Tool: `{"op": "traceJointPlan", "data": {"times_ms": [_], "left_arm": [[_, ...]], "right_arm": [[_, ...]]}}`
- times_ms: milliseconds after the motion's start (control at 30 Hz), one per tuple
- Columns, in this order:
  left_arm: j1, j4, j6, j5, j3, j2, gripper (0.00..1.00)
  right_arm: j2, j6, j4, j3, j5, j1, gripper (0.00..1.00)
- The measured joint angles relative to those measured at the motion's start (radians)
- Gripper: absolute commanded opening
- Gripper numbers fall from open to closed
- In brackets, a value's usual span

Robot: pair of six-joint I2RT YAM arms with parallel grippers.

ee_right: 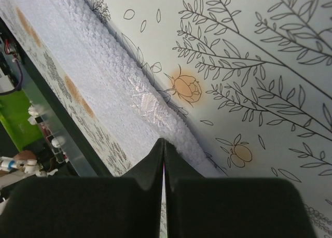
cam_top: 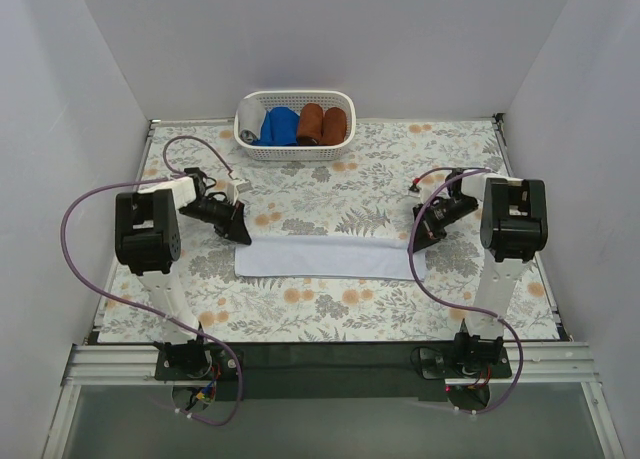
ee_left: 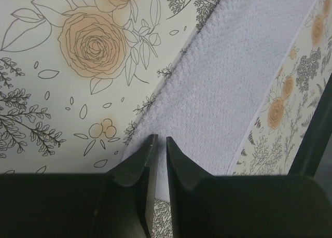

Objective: Roll the towels
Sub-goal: Fold the towel

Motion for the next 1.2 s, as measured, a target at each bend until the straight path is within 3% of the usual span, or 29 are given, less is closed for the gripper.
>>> {"op": "traceJointPlan", "data": {"times_ms": [167, 400, 700, 967, 1200], "left_arm": [[0.005, -0.032, -0.019, 0.081, 0.038, 0.016, 0.20], [-0.001, 0.031, -0.153, 0.291, 0.063, -0.057, 0.22], [-0.007, 0.130, -0.256, 0.380, 0.015, -0.048, 0.22], [-0.007, 0.184, -0.282, 0.369, -0.010, 0.055, 0.22], [-0.003, 0.212, -0.311, 0.386, -0.008, 0.172, 0.22]], "right_arm": [[-0.029, -0.021, -0.021, 0.005, -0.054, -0.004, 0.11], [-0.172, 0.032, -0.016, 0.101, -0.256, 0.013, 0.10], [0.016, 0.027, -0.009, 0.090, -0.445, 0.088, 0.05], [0.115, 0.009, 0.041, 0.039, -0.449, 0.096, 0.01], [0.107, 0.133, 0.193, -0.070, -0.364, 0.095, 0.01]]}}
